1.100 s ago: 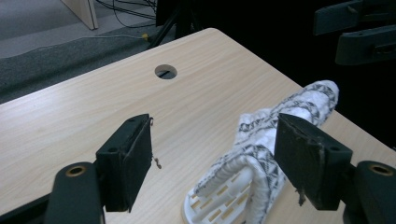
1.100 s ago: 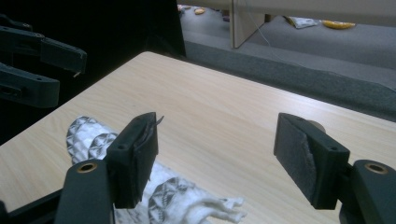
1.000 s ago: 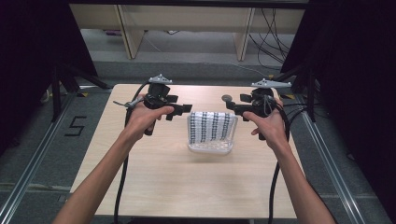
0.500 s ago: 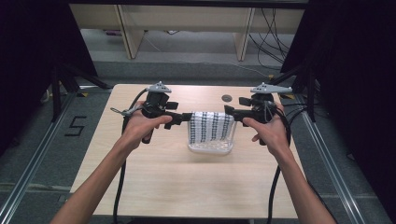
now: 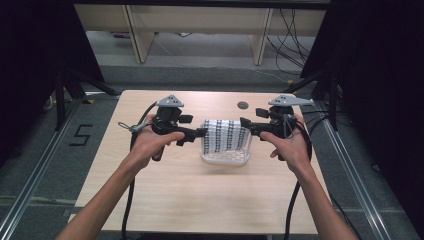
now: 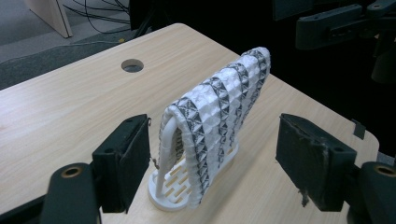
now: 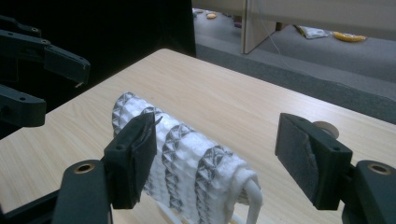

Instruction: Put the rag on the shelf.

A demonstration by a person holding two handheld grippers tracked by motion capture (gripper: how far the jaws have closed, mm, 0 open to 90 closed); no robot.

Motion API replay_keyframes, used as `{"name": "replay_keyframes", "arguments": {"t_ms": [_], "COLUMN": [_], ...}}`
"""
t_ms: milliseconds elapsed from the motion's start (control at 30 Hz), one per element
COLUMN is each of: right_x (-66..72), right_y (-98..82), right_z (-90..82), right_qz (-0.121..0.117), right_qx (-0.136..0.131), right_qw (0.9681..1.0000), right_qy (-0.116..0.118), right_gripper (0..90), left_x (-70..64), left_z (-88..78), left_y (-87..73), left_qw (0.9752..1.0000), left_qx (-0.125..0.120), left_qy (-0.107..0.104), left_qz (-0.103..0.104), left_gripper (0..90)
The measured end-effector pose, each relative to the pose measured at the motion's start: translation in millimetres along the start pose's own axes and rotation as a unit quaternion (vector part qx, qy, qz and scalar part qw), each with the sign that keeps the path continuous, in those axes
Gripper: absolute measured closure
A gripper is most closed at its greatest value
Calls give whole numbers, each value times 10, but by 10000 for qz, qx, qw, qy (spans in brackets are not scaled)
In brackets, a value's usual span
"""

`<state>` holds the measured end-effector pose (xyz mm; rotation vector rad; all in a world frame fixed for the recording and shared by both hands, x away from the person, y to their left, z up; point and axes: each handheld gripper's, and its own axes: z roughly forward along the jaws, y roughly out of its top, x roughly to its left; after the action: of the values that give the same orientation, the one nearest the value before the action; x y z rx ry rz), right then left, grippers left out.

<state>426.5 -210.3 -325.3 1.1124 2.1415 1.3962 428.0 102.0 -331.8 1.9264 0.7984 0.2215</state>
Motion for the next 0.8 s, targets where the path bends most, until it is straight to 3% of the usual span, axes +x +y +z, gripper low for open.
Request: {"name": "replay_keyframes", "arguments": {"t_ms": [100, 167, 267, 333, 400, 467, 600, 700, 733, 800], "right_x": [15, 6, 36, 23, 36, 7, 16, -7, 14, 19], "right_y": [-14, -20, -39, -52, -72, -90, -120, -139, -148, -161], "right_z": [-19, -28, -49, -52, -67, -68, -98, -111, -115, -120], "right_qz": [27, -129, 45, -89, 21, -92, 77, -112, 54, 111], "right_qx": [-18, -41, -26, -60, -45, -78, -20, -105, -81, -66], "right_qw": [10000, 9999, 10000, 9999, 10000, 9999, 10000, 9999, 10000, 9999], "right_qy": [7, -16, 4, 7, -7, 13, -14, -57, 19, 40], "right_gripper": [296, 288, 282, 279, 276, 272, 263, 258, 256, 251], "left_x": [-13, -21, -32, -43, -59, -63, -76, -86, -89, -96], "left_z": [-19, -28, -36, -39, -46, -51, -69, -80, -80, -85], "left_y": [-19, -28, -56, -78, -95, -114, -155, -187, -196, -220], "left_qw": [10000, 10000, 9999, 9997, 9998, 9997, 9998, 9997, 9998, 9997], "left_qx": [-31, -22, -53, -56, -56, -77, -75, -20, -28, -20], "left_qy": [-48, -70, -119, -207, -195, -231, -181, -217, -188, -220], "left_qz": [-33, -36, -92, -111, -87, -79, -102, -117, -104, -111], "left_gripper": [255, 255, 253, 252, 250, 247, 228, 215, 211, 204]}}
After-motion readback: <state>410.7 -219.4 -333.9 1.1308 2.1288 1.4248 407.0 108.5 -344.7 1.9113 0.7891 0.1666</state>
